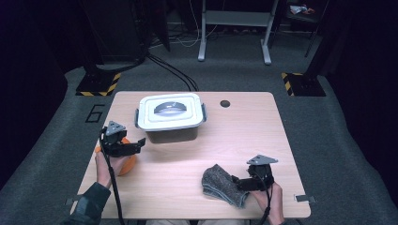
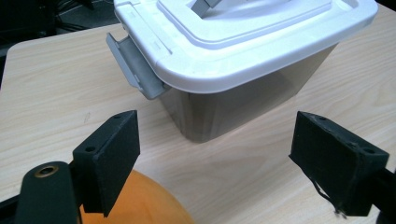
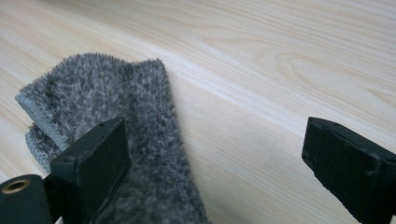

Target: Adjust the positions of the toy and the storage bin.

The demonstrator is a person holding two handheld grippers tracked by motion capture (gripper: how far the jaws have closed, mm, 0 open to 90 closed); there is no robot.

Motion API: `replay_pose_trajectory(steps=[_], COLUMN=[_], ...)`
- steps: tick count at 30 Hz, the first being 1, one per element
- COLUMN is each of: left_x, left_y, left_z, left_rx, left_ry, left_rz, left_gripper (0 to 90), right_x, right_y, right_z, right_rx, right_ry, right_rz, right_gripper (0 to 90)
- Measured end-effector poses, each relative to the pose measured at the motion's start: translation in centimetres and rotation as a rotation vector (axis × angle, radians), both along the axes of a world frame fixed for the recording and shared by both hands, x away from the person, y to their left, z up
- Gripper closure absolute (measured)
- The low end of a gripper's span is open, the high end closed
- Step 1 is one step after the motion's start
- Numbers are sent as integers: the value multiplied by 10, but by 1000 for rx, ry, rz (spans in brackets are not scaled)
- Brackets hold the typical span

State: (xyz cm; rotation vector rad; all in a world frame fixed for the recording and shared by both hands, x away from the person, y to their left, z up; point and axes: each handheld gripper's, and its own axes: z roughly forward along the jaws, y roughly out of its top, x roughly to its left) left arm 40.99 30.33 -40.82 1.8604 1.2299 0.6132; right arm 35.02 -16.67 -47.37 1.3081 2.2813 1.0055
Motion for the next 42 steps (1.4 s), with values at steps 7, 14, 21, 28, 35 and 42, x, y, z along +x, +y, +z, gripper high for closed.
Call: replay_pose_trajectory(steps=[7,14,21,28,35,42], left_x=[9,21,37,56,76,85], left_y=[-4,-7,-9,-14,-17,-19], left_z=[7,10,13,10,4,4], left_rx=[12,11,20,42,38,23], left_ry=[-8,-10,-9,5,24,28], left_rz=[-3,1,8,15,33,28], left_gripper=[150,140,138,136,130,130], right_x=[3,17,33,38,43,44], right_y=[-25,-58,-79,-84,-84,-82], right_z=[8,-7,-37,-48,-52,-54], right_rx=[55,6,-21,-35,-37,-65], right_ry=[-28,-44,-3,0,5,-12], right_rz=[-42,-150,-213,-225,-226,-219], right_gripper=[58,47,41,35,23,12])
